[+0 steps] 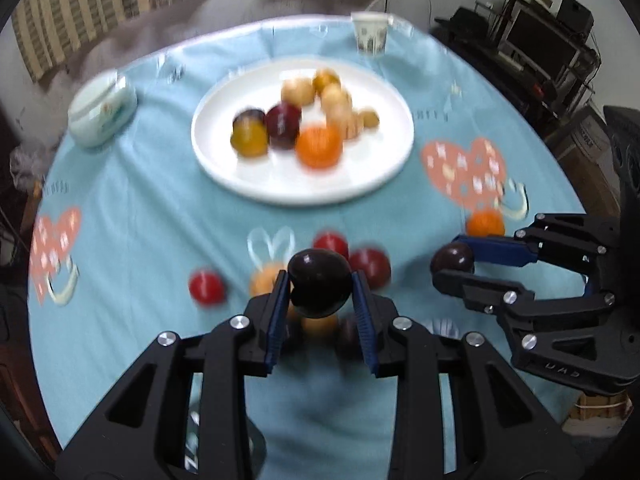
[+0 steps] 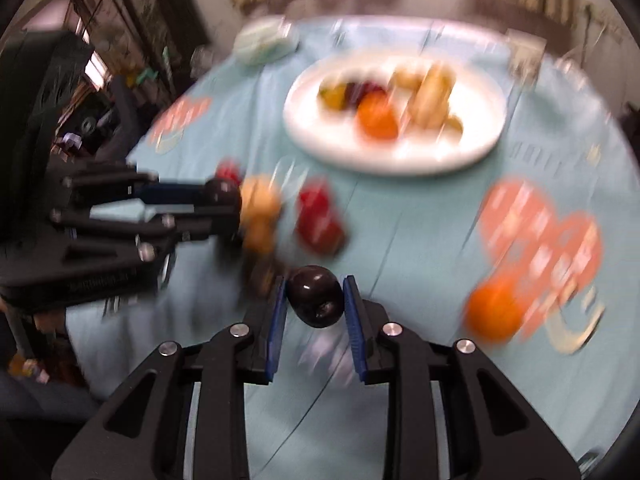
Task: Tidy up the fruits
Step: 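Carry both dark plums onto the white plate and open both tools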
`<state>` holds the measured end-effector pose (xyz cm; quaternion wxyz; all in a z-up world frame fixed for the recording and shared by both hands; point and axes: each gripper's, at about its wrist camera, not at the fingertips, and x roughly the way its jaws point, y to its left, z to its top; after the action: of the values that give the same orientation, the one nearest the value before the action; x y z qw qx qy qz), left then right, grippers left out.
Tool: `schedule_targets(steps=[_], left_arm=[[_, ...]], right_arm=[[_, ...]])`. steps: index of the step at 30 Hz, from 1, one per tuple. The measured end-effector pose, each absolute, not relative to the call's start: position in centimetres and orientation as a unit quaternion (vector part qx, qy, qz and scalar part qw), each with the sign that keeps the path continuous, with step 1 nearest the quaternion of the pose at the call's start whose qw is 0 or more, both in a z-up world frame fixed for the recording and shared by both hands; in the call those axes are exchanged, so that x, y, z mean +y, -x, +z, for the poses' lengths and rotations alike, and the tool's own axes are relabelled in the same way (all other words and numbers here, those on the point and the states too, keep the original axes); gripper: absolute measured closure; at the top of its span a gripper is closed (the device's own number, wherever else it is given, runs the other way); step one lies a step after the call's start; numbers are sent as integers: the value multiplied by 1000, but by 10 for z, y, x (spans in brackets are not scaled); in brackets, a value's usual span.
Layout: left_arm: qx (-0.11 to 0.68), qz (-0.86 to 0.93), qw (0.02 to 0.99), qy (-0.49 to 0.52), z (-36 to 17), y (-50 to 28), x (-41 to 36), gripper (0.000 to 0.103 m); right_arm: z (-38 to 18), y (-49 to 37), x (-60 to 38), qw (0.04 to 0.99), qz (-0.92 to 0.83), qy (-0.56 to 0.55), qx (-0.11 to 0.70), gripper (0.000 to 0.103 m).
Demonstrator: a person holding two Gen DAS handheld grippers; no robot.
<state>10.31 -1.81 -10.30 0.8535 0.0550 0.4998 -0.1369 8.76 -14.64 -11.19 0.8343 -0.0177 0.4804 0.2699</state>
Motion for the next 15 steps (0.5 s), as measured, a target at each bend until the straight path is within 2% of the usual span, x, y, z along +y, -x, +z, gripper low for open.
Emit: schedule_targets(steps=[5,15], left_arm=[[473,-122,871,-50,-85,-148,-24,71],[497,-90,862,-43,-117,-207,-27,71]], right_arm=[[-82,-135,-160,872,238,-7,428,74],[-124,-200,-163,864,201,-2,461,75]])
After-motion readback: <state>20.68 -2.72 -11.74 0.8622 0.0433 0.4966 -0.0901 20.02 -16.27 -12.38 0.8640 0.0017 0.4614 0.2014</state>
